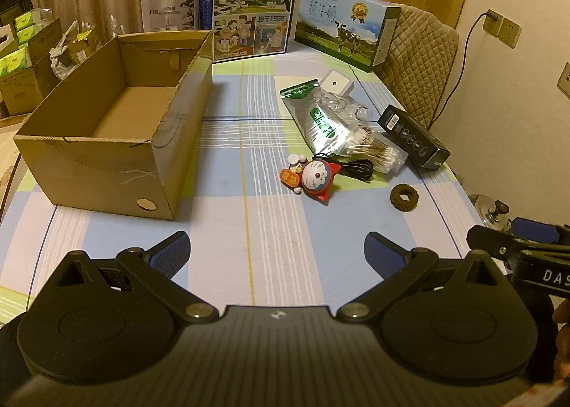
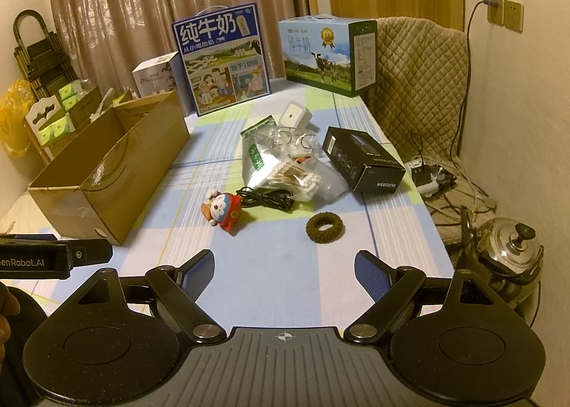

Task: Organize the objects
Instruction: 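Move both tools toward the Doraemon figure and brown hair tie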

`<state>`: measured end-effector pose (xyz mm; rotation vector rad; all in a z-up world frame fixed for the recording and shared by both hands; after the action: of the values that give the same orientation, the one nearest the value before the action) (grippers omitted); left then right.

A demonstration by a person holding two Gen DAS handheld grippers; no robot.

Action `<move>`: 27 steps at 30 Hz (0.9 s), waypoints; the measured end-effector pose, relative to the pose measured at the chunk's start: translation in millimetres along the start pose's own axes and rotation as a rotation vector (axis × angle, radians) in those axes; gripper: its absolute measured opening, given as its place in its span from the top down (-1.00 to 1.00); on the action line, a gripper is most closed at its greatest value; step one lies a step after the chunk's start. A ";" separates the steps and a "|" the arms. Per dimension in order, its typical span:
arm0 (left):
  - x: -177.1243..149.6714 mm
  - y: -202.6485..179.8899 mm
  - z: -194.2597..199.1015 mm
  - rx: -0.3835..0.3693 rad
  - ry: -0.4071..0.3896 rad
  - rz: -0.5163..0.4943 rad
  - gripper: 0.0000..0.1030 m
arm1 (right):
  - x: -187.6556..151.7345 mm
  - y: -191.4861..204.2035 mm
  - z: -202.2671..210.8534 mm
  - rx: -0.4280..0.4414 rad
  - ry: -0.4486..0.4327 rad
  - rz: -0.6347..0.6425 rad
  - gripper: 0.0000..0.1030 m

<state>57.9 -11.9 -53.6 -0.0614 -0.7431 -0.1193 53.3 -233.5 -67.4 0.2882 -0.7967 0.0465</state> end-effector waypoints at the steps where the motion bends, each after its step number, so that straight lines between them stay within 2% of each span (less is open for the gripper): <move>1: 0.4 -0.7 -0.1 -0.002 -0.001 -0.002 -0.98 | 0.2 0.1 -0.3 0.000 0.000 -0.001 -0.62; 27: 1.3 1.9 -17.4 -0.017 0.021 -0.011 -0.98 | 0.2 -9.2 -18.9 0.007 0.021 -0.023 -0.62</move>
<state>70.8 -11.8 -65.5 -0.0724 -0.7215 -0.1369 68.0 -237.3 -82.0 0.3029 -0.7725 0.0302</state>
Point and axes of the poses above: each gripper's, at about its wrist camera, not at the fingertips, and z roughly against the way its jaws point, y to its left, x to its top, the point moved 8 cm from there along -z, roughly the way its jaws point, and after that the axes turned 7 degrees about -z, right-handed, at the moved point
